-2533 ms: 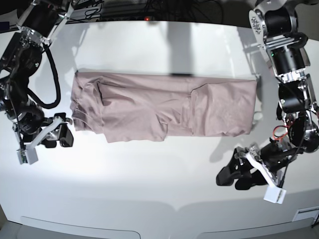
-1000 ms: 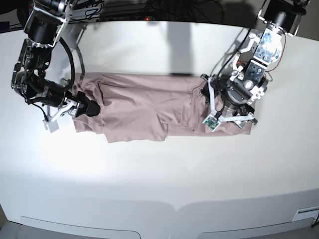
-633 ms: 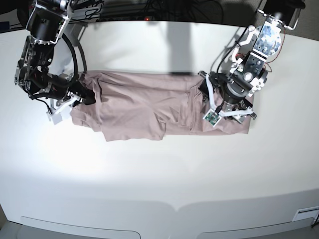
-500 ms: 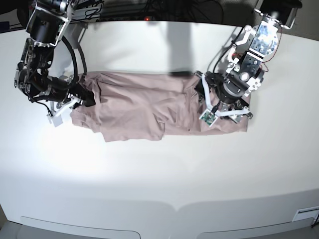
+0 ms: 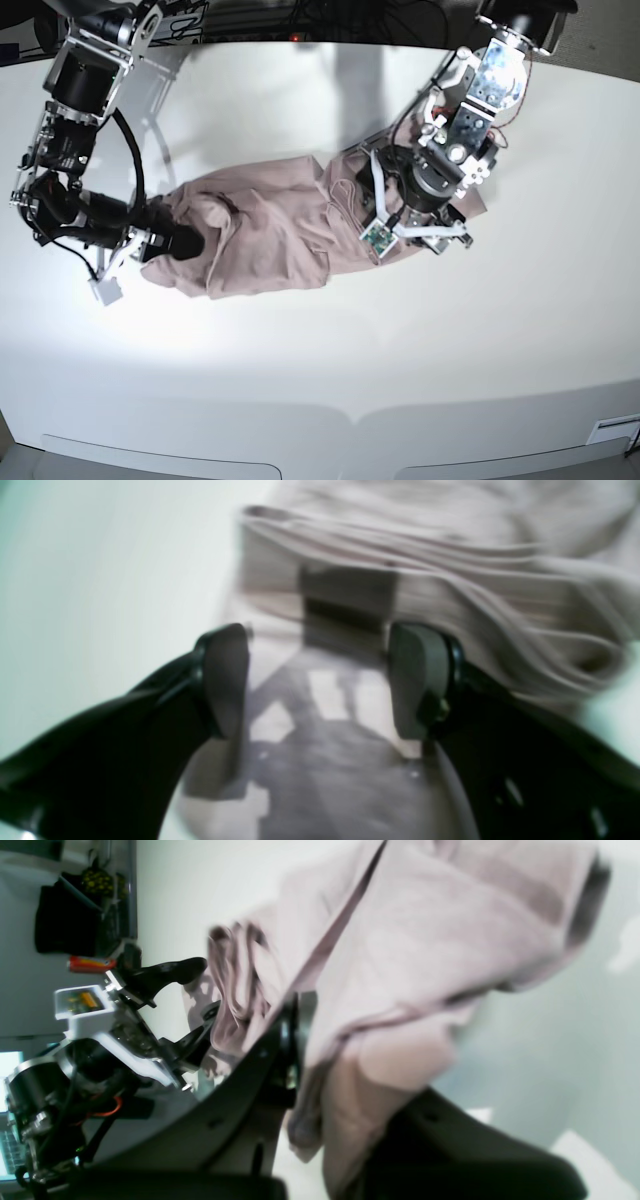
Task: Fold the T-shirt properly
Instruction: 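Lift the strip end with the left gripper and fold it toward the right gripper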
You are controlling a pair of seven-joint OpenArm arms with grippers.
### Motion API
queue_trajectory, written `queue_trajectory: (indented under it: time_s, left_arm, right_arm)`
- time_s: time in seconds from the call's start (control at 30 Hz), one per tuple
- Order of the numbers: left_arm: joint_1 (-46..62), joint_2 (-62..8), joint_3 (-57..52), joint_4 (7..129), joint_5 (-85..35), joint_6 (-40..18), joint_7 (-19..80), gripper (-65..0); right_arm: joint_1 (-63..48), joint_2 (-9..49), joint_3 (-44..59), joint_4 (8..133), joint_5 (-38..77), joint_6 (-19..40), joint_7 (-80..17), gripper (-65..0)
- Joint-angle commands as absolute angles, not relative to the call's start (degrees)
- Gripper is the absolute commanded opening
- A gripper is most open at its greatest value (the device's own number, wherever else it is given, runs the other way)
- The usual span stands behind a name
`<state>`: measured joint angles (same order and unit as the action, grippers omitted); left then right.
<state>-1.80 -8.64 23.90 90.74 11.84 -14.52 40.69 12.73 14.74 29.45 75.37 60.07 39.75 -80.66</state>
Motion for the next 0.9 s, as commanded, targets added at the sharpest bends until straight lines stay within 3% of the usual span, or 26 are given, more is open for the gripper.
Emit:
queue_trajectory:
  time_s: [0.0,0.2,0.43,0.7,0.87]
  left_arm:
    - [-3.2,-9.2,23.7,91.6,12.1,-14.1,39.1,-22.1]
    - [-3.9,-13.4,23.7,91.6,11.9,-14.2,38.5,-22.1]
    - [-4.0,-13.2,24.4,89.4,8.8,-16.5,34.3,-22.1]
    - [-9.3,-12.9,33.9,83.1,9.0,-16.4,32.1,-22.1]
    - [-14.7,-12.2,39.0,74.2,12.0,-13.1,31.6,-22.1]
  right_arm:
    - [14.1,15.4,29.5,78.2,63.0,40.0,-80.0,-65.0]
    - [14.1,15.4,29.5,86.4,63.8,40.0,-80.0,-65.0]
    - [14.1,15.4,29.1,87.6,66.7,40.0,-80.0,-65.0]
    - [14.1,15.4,29.1,87.6,71.0,40.0,-80.0,-65.0]
    - [14.1,15.4,29.1,87.6,72.7,40.0,-80.0,-65.0]
